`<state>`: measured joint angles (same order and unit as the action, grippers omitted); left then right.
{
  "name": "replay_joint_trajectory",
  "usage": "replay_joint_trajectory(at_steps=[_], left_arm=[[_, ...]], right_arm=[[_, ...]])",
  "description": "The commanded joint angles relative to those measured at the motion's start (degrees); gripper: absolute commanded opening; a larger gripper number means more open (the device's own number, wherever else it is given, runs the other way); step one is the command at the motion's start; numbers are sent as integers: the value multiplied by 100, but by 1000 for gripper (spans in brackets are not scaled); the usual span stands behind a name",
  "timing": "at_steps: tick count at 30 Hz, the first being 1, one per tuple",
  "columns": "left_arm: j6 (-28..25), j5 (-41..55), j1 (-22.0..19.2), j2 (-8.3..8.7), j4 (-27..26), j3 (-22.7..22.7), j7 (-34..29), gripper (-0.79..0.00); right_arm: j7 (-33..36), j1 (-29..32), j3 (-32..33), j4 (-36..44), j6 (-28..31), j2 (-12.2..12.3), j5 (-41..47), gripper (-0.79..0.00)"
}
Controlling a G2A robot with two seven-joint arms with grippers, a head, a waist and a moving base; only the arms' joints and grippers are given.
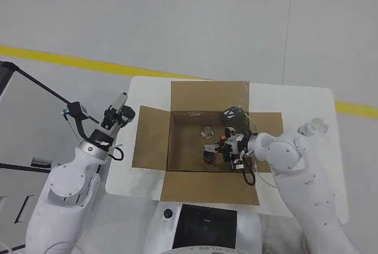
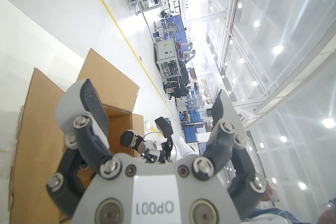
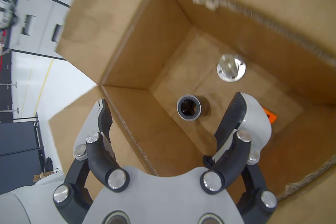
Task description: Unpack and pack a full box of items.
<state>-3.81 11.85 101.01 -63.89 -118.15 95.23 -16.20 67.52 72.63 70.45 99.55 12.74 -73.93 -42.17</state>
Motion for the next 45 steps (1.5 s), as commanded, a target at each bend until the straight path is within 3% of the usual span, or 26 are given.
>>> replay_joint_trajectory(at_steps=[1, 10, 26, 45], left_arm=[[0, 0, 0, 0, 0, 0, 1, 0], [0, 0, 0, 0, 0, 0, 1, 0], [0, 0, 0, 0, 0, 0, 1, 0], [0, 0, 0, 0, 0, 0, 1, 0]], right_arm=[[409, -65, 15, -21, -84, 31, -18, -406], [840, -229, -214, -327, -96, 93, -86, -406], [397, -1369, -1494, -2003, -401, -139, -91, -440], [235, -1761, -2102, -2704, -521, -253, -223, -514]])
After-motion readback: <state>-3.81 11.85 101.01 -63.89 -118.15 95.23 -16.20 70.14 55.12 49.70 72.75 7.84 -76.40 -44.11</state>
